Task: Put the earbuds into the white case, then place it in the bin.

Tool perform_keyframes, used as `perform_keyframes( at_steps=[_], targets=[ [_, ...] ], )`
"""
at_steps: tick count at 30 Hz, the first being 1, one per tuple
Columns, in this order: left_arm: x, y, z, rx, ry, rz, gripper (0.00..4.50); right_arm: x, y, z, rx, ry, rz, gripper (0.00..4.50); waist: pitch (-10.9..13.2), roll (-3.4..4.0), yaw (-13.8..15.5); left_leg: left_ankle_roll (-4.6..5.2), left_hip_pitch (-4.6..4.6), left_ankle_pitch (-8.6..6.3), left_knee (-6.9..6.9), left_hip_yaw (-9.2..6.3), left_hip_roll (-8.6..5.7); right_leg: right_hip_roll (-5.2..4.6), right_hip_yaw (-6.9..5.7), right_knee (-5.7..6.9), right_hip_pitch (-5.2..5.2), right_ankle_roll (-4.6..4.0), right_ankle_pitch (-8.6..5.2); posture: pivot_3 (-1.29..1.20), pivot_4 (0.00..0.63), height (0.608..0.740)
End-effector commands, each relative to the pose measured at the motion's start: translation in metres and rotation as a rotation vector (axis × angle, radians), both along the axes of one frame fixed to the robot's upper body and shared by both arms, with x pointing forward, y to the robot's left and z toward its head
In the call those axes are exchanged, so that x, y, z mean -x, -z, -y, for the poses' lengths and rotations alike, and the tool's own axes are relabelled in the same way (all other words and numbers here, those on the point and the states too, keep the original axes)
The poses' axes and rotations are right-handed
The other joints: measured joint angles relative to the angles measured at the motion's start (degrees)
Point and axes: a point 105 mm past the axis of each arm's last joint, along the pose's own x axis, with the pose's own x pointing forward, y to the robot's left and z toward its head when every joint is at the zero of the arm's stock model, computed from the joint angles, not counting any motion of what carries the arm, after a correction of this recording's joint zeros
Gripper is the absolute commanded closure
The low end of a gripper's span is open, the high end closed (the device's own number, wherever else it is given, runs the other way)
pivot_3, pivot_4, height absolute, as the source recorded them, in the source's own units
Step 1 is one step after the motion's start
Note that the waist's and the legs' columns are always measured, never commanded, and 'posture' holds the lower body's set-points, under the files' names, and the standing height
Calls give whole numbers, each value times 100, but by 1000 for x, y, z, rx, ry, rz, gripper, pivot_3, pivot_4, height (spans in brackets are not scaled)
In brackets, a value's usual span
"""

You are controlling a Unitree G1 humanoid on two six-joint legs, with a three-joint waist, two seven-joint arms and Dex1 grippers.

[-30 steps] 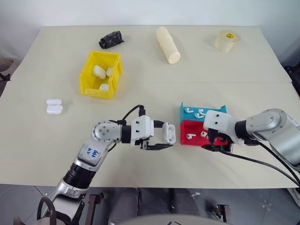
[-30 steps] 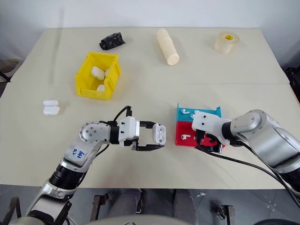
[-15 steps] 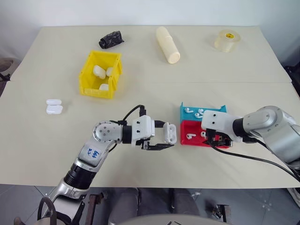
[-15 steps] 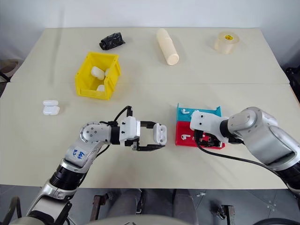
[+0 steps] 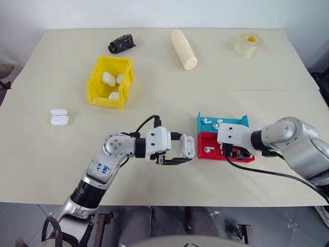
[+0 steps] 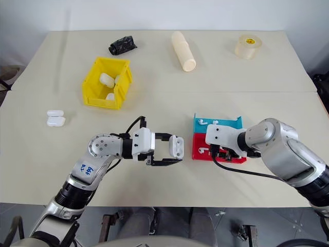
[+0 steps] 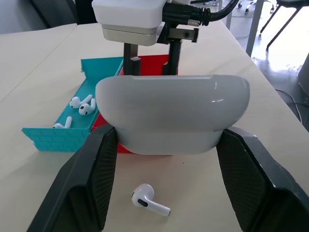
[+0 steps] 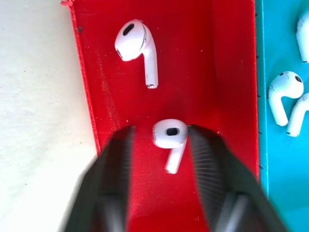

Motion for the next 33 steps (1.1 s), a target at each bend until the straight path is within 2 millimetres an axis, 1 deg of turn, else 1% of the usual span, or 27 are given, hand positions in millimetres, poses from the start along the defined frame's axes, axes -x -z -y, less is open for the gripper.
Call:
perform_keyframes(
  at_steps=[1,10,12,13,14,17,20,24,27,28,31,33],
  targets=[
    [5,-8,3,17,20,34,1743,-1,-3,-3,7,-19,21,3791,0,0,-1,0,0,0,0,0,0,0,0,0,0,0,0,0,150,740],
    [4,-9,2,18,20,36,1743,-1,-4,-3,18,-28,14,3791,0,0,0,0,0,0,0,0,-1,0,0,0,0,0,0,0,150,740],
    [4,-9,2,18,21,36,1743,0,-3,-3,16,-32,10,3930,0,0,0,0,0,0,0,0,-1,0,0,1,0,0,0,0,150,740],
    [4,-9,2,18,21,36,1743,0,-4,-4,10,-33,11,3930,0,0,0,0,0,0,1,0,-1,0,0,1,0,0,0,0,150,740],
    [4,-9,1,17,21,36,1743,0,-5,-5,-6,-31,18,3930,0,0,0,0,0,0,1,0,-1,0,0,1,0,0,0,0,150,740],
    [5,-10,-1,25,32,38,1743,-2,-19,-7,-103,-19,55,3930,0,0,0,0,0,0,0,0,0,0,0,1,0,0,0,0,150,740],
    [8,-11,-4,37,51,35,1743,-4,-40,-13,-285,-40,102,3930,0,0,2,0,0,0,0,1,0,0,1,2,-1,0,0,0,150,740],
    [11,-12,-8,57,77,19,1743,11,-62,-26,-580,-136,113,3930,0,-1,4,0,1,0,1,1,2,0,-1,3,2,0,0,0,150,740],
    [12,-11,-11,58,91,9,1743,18,-73,-32,-782,-164,144,3930,1,-1,3,0,1,0,2,-3,2,1,-4,20,6,1,1,0,150,740],
    [11,-11,-12,59,90,6,1743,23,-77,-35,-861,-187,134,3930,1,-1,2,0,1,0,4,-2,1,-1,-2,26,5,1,1,0,150,740],
    [11,-12,-13,61,95,-2,1743,34,-98,-44,-1156,-249,176,3930,1,-1,1,0,3,0,6,-5,2,1,-3,32,7,1,0,0,150,740],
    [10,-13,-13,62,100,-5,1743,38,-101,-50,-1270,-244,179,3930,0,-1,-4,-2,7,1,4,-8,4,2,-3,36,8,1,0,0,150,740]
  ],
)
